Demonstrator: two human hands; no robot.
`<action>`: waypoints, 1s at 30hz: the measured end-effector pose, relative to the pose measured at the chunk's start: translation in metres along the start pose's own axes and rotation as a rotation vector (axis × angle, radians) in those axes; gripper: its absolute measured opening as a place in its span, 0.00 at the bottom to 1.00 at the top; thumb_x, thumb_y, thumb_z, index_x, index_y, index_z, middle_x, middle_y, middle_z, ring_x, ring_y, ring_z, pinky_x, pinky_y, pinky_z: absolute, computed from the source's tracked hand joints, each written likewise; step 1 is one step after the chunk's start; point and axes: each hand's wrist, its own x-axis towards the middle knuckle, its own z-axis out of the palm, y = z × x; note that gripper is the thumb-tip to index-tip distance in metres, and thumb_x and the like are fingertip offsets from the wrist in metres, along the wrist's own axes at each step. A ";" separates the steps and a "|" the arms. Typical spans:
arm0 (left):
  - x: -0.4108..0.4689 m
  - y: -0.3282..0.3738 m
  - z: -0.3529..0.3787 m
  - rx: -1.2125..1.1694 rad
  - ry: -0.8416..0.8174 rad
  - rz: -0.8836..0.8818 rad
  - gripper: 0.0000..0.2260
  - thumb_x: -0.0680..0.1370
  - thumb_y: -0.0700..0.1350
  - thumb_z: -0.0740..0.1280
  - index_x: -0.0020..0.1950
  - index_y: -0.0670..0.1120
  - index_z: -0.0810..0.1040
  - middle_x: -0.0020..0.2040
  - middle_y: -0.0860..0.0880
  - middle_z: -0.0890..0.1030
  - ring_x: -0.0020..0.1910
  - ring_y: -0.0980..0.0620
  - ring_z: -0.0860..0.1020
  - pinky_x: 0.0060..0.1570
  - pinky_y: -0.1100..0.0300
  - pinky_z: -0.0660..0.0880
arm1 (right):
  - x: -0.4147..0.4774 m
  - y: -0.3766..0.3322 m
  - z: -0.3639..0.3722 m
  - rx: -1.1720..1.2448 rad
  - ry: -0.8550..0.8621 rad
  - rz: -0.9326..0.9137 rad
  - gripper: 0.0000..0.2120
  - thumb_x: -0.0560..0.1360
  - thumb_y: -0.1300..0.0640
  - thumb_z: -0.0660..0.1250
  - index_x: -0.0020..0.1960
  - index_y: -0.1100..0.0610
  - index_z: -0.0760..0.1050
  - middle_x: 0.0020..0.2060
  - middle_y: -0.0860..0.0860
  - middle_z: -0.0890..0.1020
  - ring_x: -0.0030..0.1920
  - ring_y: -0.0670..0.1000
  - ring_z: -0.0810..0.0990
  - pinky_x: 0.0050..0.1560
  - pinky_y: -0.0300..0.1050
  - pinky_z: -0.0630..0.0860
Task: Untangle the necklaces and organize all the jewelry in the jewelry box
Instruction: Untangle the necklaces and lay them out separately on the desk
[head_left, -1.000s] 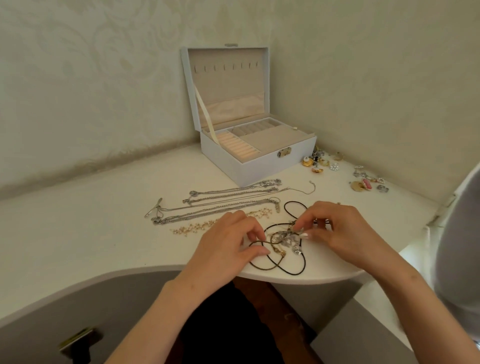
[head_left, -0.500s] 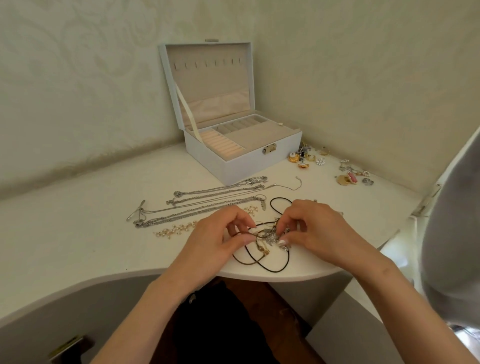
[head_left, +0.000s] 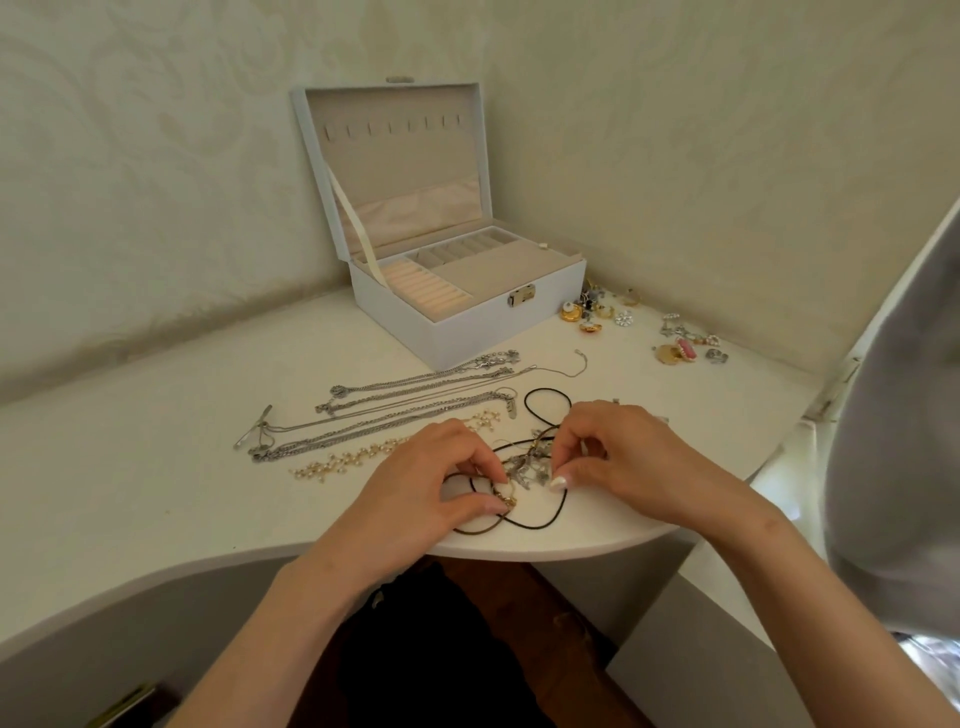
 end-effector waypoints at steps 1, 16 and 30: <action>0.001 0.000 0.001 0.003 0.003 0.002 0.07 0.69 0.49 0.74 0.44 0.54 0.79 0.45 0.59 0.75 0.49 0.61 0.73 0.49 0.68 0.68 | 0.000 0.000 -0.001 0.054 0.024 0.003 0.10 0.72 0.56 0.71 0.37 0.44 0.73 0.39 0.42 0.77 0.40 0.41 0.72 0.44 0.39 0.69; 0.002 0.000 0.003 0.026 0.038 -0.011 0.05 0.69 0.49 0.74 0.39 0.53 0.78 0.43 0.57 0.75 0.46 0.61 0.72 0.43 0.73 0.64 | 0.012 -0.010 0.005 -0.124 0.036 0.019 0.05 0.72 0.54 0.71 0.40 0.48 0.76 0.41 0.43 0.77 0.42 0.42 0.72 0.46 0.43 0.71; 0.002 0.000 0.003 0.001 0.080 -0.021 0.06 0.70 0.49 0.73 0.37 0.52 0.76 0.41 0.56 0.76 0.43 0.59 0.74 0.42 0.71 0.67 | 0.012 -0.015 0.009 -0.062 0.033 -0.005 0.06 0.68 0.51 0.74 0.40 0.46 0.77 0.40 0.45 0.76 0.42 0.44 0.73 0.45 0.45 0.72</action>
